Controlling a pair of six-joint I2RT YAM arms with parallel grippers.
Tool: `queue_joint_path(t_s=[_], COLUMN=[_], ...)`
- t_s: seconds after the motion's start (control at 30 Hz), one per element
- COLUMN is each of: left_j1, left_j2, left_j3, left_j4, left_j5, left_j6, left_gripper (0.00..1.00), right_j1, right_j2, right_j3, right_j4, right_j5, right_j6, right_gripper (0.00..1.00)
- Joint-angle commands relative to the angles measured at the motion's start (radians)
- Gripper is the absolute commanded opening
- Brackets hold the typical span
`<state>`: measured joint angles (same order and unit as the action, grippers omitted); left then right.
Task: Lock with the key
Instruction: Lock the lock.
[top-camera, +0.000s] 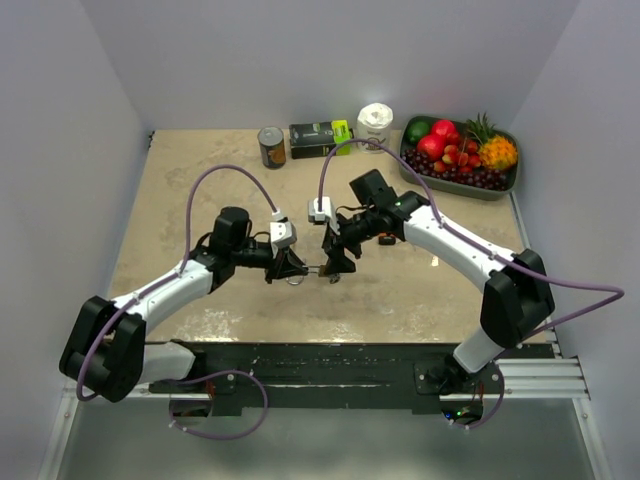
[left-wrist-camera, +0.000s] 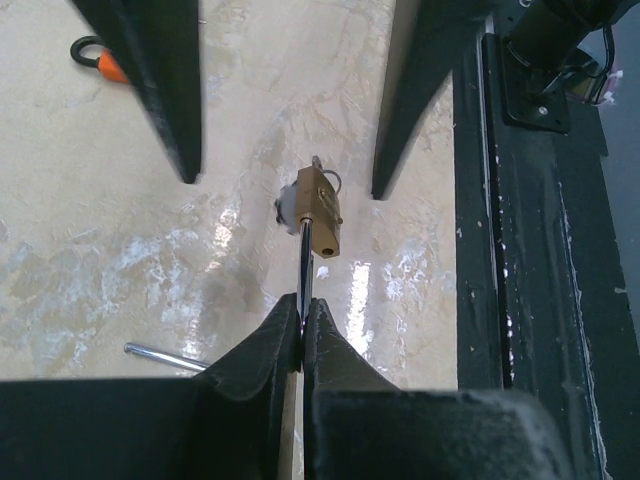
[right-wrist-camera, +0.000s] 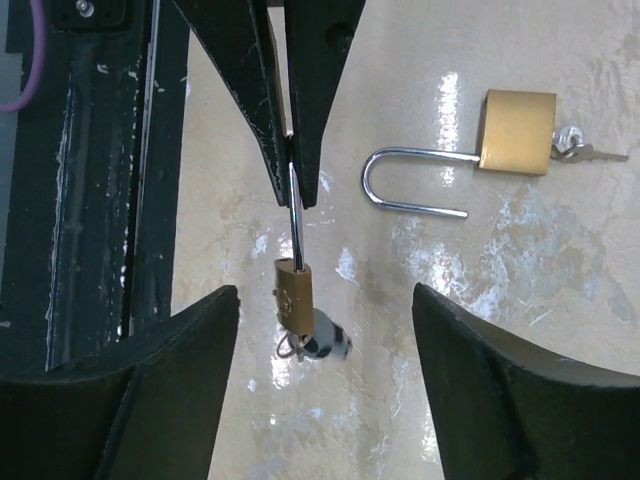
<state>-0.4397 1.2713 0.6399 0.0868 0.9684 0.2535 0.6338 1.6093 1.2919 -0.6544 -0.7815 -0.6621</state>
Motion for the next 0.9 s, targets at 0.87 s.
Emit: queue_joint_path(t_s=[0.87], left_j1=[0.010], left_j2=[-0.095], left_j3=[0.182], left_j4=[-0.069], left_j5=[0.104], left_j6=[-0.080], left_gripper=[0.00], right_j1=[-0.011], right_j2=[-0.212], right_j3=[-0.129], right_j4=[0.170], right_j5=[-0.064], right_j6=[0.001], right_gripper=[0.83])
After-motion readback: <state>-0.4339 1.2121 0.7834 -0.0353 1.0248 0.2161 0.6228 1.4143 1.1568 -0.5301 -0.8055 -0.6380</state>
